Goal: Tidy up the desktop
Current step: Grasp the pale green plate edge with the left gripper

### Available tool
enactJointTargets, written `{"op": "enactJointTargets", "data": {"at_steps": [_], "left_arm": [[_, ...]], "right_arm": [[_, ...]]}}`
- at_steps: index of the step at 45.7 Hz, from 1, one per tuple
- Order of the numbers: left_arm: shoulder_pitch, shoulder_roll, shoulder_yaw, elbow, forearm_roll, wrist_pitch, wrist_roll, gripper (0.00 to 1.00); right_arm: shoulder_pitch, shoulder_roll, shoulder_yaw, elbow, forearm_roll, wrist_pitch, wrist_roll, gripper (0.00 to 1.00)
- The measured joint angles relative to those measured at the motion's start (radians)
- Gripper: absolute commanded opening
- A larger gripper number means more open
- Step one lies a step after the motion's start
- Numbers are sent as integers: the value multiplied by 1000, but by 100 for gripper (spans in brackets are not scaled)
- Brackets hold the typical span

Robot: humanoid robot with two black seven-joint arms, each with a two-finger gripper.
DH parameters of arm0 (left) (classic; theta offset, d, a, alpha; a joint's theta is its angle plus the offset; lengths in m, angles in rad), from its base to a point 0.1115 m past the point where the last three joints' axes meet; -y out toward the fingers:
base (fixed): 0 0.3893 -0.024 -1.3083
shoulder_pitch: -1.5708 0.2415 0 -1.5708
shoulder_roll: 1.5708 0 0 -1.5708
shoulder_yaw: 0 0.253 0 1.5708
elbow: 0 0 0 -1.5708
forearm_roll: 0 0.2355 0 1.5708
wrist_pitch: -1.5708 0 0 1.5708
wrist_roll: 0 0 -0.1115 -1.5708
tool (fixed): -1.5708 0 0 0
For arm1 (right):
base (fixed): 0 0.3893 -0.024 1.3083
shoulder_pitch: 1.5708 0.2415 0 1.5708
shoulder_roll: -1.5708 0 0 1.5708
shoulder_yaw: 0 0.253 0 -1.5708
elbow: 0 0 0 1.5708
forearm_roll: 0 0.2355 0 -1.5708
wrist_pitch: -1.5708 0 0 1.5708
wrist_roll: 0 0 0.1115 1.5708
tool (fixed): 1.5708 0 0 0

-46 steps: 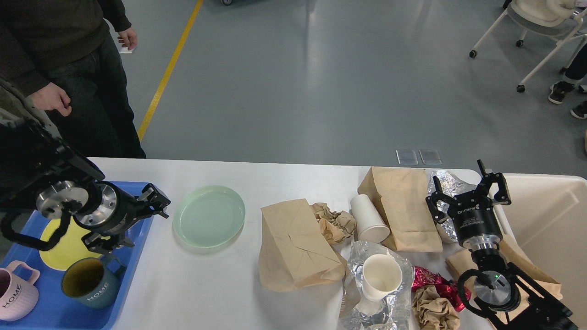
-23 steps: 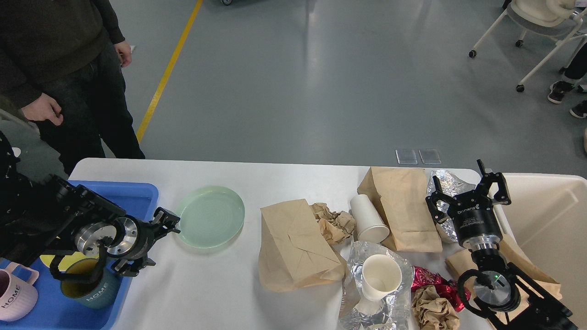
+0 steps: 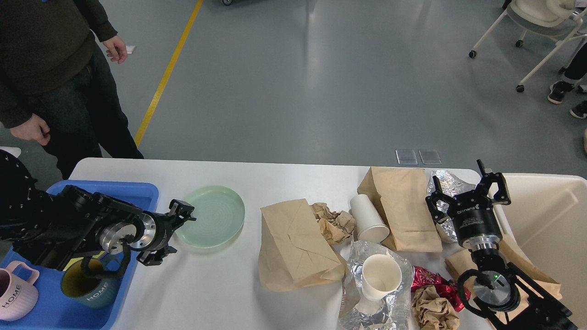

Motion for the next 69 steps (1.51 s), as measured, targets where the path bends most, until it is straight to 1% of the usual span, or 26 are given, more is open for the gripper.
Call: {"op": "enactJointTargets", "data": {"at_steps": [4,12,23,31,38,40,44,47,50,52,55,60,69], "left_arm": [[24,-9,-21,34,1,0,0,89],[66,-19,-57,63,8,2,-2,89],[98,-27,-66,88,9,59,-2,88],[125,-28,-100,105,9,91,0,78],[147,-37,-119,122,9,131,0,57],[148,-38,-120,123,9,136,0,53],[149,-37,-122,124,9,135,1,41],[149,-36,-122,124,9,131,2,36],[149,-36,-123,124,9,127,2,29],[149,-36,-123,123,9,125,2,28],[149,-35,-124,120,9,120,2,23],[152,-35,-124,117,9,110,1,19],[154,-31,-121,115,9,107,3,18]], "right_arm": [[0,0,0,0,0,0,0,100],[0,0,0,0,0,0,0,100],[0,-1,0,1,0,0,0,100],[0,-1,0,1,0,0,0,100],[0,-1,0,1,0,0,0,100],[0,0,0,1,0,0,0,100],[0,0,0,1,0,0,0,100],[0,0,0,1,0,0,0,100],[0,0,0,1,0,0,0,100],[0,0,0,1,0,0,0,100],[0,0,0,0,0,0,0,100],[0,0,0,0,0,0,0,100],[0,0,0,0,0,0,0,100]]}}
